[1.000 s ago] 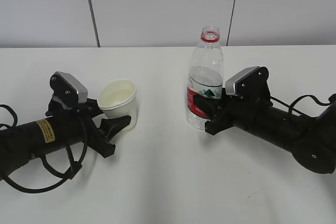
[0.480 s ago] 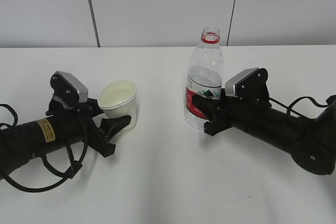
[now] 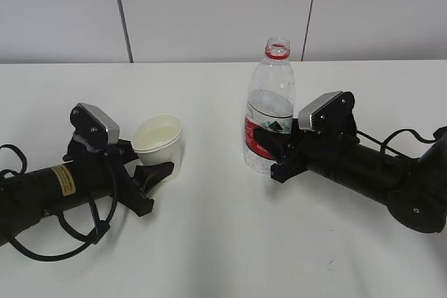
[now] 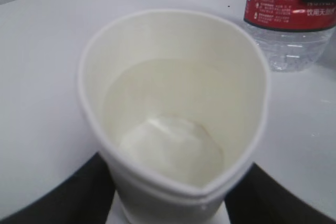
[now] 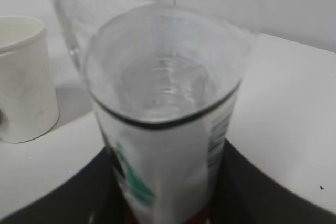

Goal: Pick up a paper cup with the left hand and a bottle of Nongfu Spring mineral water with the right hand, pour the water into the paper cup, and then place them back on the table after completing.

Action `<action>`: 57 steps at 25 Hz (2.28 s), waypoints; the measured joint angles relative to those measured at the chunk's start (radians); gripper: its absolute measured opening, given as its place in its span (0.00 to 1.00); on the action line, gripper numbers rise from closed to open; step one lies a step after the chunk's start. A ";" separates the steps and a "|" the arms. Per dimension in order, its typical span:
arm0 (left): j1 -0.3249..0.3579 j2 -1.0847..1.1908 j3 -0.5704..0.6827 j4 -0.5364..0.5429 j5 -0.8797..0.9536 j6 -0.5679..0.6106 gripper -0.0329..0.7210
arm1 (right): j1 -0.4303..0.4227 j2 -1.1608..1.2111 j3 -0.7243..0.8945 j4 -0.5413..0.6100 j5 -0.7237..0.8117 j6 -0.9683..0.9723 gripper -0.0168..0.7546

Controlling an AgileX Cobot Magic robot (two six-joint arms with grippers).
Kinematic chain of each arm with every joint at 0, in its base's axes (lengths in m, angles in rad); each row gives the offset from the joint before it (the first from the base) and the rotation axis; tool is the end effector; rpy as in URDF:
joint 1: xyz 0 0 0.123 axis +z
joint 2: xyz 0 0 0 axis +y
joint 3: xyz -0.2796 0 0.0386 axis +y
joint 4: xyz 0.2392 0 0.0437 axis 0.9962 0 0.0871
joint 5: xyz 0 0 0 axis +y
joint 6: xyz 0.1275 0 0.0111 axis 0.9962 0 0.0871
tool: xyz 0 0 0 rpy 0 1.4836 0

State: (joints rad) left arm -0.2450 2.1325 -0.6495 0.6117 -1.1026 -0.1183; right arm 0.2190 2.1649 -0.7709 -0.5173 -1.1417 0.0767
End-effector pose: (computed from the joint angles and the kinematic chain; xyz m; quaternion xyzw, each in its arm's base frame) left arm 0.3219 -0.1481 0.0640 0.3172 0.7470 -0.2352 0.5349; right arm 0.3634 0.1398 0.0802 -0.2834 0.7193 0.1995 0.6021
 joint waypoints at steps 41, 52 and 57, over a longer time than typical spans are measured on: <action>0.192 -0.201 0.191 -0.143 0.062 0.048 0.79 | -0.069 -0.098 0.235 0.355 -0.005 -0.077 0.80; 0.208 -0.201 0.187 -0.440 0.057 0.132 0.79 | -0.199 -0.100 0.155 0.386 -0.005 -0.077 0.79; 0.208 -0.201 0.147 -0.479 0.135 0.137 0.79 | -0.199 -0.107 0.082 0.386 0.083 -0.077 0.79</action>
State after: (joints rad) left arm -0.0370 1.9318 -0.5025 0.1325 -0.9679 0.0184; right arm 0.0199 2.0579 -0.6890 -0.1314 -1.0582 0.0000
